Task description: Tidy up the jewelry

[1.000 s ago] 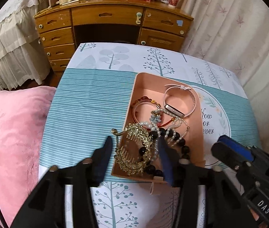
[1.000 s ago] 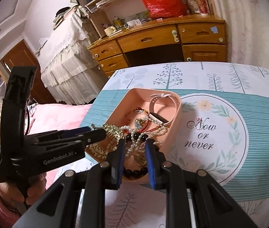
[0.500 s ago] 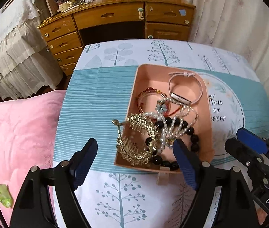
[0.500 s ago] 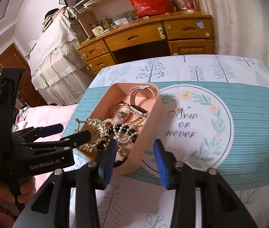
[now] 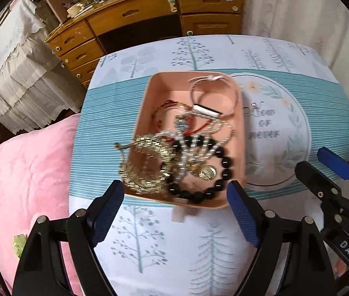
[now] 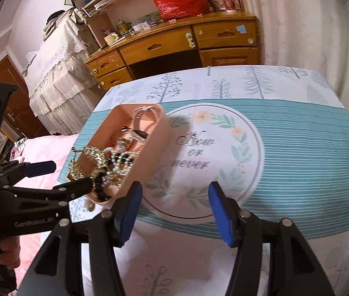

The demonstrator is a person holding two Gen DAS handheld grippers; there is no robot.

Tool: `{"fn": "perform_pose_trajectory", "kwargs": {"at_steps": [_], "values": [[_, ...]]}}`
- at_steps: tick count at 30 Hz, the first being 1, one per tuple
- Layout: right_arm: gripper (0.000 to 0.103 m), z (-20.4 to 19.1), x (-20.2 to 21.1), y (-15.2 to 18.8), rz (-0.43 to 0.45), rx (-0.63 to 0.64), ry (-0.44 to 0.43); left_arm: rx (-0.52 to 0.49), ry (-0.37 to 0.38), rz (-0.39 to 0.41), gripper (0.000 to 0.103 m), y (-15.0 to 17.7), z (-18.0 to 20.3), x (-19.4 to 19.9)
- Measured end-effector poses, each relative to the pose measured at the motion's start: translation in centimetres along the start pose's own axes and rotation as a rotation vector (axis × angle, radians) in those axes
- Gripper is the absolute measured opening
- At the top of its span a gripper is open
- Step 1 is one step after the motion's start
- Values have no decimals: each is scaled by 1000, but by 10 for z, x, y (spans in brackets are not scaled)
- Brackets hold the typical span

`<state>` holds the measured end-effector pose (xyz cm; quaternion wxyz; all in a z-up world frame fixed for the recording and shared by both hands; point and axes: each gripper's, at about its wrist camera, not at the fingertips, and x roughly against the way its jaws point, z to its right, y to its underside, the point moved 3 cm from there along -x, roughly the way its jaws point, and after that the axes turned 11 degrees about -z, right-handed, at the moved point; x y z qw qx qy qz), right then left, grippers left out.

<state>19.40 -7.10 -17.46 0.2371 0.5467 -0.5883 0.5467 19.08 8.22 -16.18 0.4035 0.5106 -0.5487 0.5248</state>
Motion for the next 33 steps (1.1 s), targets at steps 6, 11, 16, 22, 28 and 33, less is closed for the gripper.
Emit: {"fn": "perform_pose_trajectory", "kwargs": {"at_steps": [6,11,16,22,28,33], "values": [[57,23,8,1,-19,11,8,2,54,-25,84,0,30,7],[58,40,12,-1,-40,46,22,15,60,-49,84,2,54,7],[59,52,12,-7,-59,114,29,52,63,-77,84,9,67,3],[59,55,-4,-20,-64,261,54,141,64,-91,95,27,73,-3],[59,45,-24,-29,4,379,59,189,50,-78,95,44,74,-12],[59,25,-46,-38,22,478,79,234,42,-106,95,54,67,-20]]}}
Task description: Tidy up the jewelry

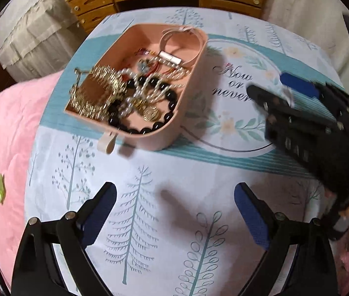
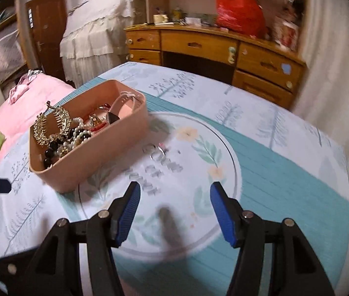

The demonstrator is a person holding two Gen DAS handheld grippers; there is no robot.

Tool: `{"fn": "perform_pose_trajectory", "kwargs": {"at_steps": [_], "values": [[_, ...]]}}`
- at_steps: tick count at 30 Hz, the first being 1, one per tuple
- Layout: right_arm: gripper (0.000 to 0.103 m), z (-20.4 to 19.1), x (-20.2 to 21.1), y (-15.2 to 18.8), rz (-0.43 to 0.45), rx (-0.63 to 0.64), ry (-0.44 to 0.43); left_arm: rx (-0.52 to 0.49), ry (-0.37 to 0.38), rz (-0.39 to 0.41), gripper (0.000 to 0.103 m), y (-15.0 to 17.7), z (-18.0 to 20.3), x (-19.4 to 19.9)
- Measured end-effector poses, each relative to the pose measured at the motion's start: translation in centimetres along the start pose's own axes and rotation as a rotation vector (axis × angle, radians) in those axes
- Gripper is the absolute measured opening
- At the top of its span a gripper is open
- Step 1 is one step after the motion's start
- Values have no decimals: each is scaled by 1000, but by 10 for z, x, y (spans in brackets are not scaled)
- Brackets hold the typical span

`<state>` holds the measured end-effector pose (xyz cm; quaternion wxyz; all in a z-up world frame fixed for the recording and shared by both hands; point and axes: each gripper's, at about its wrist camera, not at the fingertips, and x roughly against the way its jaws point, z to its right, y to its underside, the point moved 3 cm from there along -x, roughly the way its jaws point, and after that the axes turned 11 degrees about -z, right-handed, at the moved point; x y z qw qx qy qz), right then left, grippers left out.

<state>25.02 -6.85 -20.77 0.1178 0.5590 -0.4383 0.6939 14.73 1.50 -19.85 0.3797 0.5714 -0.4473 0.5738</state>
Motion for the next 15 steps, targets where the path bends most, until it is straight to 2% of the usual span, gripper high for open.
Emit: {"fn": "perform_pose_trajectory", "kwargs": {"at_steps": [4,15], "values": [[59,-4,-11,-14,22,-1,-37,25,-25,-32,95,5,-9,-7],[50,-13,-39,-33,-2,29,15,75,-68,-86,95,14,-33,-21]]}}
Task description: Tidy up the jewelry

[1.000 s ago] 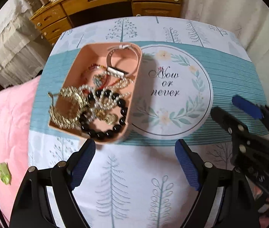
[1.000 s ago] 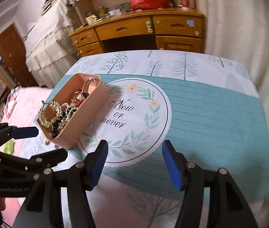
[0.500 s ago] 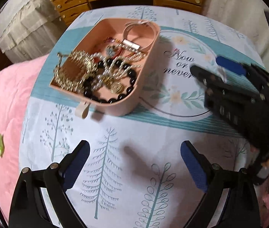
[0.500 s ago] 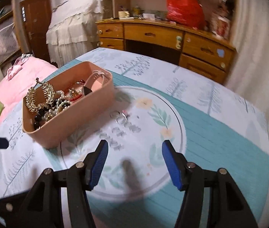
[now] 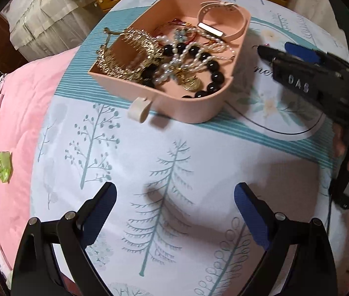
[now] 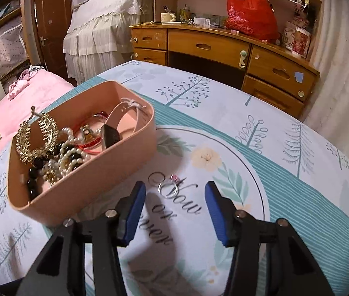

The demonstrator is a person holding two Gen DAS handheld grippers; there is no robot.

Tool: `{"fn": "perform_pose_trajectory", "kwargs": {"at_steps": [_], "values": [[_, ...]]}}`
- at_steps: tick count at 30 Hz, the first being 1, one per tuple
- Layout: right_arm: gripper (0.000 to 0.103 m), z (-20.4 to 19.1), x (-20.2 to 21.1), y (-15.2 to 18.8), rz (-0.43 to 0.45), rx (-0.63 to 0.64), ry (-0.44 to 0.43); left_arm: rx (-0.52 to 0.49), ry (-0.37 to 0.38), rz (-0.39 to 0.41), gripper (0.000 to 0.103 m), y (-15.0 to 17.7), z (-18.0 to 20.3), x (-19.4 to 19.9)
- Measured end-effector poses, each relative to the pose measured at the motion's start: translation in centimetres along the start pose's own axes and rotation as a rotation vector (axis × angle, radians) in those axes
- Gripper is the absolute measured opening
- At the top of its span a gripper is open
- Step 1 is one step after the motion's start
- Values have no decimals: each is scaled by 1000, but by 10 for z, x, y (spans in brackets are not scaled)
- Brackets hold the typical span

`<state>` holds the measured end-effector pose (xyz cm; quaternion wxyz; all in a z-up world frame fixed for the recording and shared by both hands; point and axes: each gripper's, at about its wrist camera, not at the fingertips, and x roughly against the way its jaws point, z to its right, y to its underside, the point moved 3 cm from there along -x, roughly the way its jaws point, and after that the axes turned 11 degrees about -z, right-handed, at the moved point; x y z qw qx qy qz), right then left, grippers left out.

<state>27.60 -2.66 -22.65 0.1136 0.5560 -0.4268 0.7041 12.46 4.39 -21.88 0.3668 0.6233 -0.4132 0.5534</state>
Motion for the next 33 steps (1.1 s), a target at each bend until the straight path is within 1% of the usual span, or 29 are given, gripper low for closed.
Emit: {"fn": "perform_pose_trajectory", "kwargs": {"at_steps": [2,4,5,10,17,18,19,26,28,33], "values": [[45,0,-1,-4,3,6,9,-1,-6,-1,95,1,-3,-1],[35,0,-4,-6,-4,11,17,2,0,-4,95,1,-4,-2],[33,0,-7,-7,-16,10,16,5,5,-4,95,1,-6,-2],[14,-3,-9,-6,-24,22,-2,4,16,-6,95,4,1,0],[14,-6,-6,-4,-41,17,1,-4,36,-16,95,2,-2,-4],[12,-6,-5,-3,-42,12,2,-5,37,-17,95,1,-2,-5],[5,-6,-3,-3,-40,7,3,-9,39,-18,95,0,-3,-6],[5,-10,3,4,-70,-37,-6,-39,46,-27,95,-5,-10,-9],[2,-10,7,4,-68,-58,-7,-47,49,-33,95,-7,-15,-10],[1,-12,21,2,-55,-116,-6,-60,56,-43,95,-18,-31,-12]]}}
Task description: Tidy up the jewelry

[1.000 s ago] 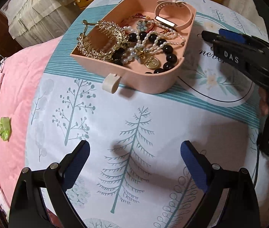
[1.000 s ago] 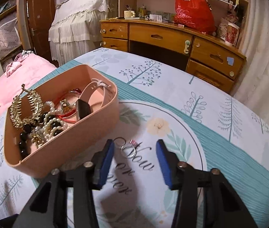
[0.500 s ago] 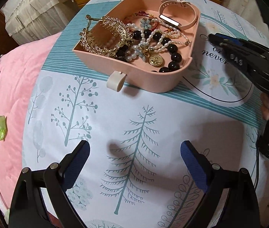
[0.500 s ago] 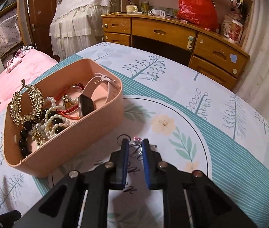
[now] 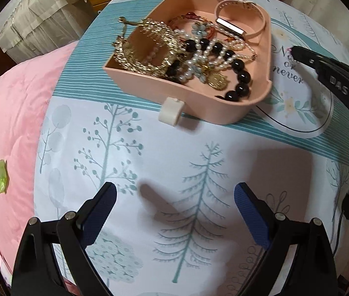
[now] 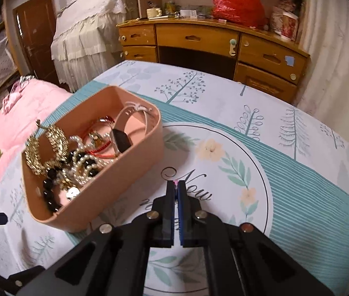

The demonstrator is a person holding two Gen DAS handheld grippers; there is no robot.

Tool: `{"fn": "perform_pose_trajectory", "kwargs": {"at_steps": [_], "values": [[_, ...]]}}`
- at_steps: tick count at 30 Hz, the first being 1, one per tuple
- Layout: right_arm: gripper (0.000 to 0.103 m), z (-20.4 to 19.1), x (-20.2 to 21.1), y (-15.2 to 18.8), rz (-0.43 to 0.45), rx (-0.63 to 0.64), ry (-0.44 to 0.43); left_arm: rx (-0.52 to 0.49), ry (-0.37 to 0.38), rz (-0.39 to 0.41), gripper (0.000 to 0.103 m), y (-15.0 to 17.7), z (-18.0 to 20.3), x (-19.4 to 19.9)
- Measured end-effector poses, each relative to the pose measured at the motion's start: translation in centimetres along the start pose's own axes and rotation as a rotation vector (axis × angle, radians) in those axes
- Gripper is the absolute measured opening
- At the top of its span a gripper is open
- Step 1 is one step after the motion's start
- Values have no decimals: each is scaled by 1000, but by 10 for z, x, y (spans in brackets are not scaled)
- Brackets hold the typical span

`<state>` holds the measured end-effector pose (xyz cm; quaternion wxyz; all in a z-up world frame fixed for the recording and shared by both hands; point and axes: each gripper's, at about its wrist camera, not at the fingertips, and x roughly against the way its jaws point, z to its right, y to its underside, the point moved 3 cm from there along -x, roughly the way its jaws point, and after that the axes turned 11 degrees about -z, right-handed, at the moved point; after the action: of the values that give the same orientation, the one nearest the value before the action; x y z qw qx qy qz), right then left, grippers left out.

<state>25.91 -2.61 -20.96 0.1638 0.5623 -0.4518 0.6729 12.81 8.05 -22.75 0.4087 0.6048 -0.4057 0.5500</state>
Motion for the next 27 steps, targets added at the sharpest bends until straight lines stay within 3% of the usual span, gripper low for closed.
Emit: {"fn": "perform_pose_trajectory", "kwargs": {"at_steps": [7,13,19,20,22,27], "values": [[1,-3,29,-6,37,-91,-5,-24,14,-4,95,-14,-26,-4],[2,-19,72,-17,135,-231,-165,-59,46,-26,95,-25,-53,-15],[2,-52,85,-23,175,-281,-309,-79,30,6,95,-31,-88,-9],[4,-58,83,-23,162,-278,-306,-77,26,14,95,-29,-92,-8],[22,-63,78,-22,117,-285,-260,-76,16,26,95,-25,-100,-3],[40,-70,89,-6,83,-291,-250,-61,15,33,95,0,-111,10]]}}
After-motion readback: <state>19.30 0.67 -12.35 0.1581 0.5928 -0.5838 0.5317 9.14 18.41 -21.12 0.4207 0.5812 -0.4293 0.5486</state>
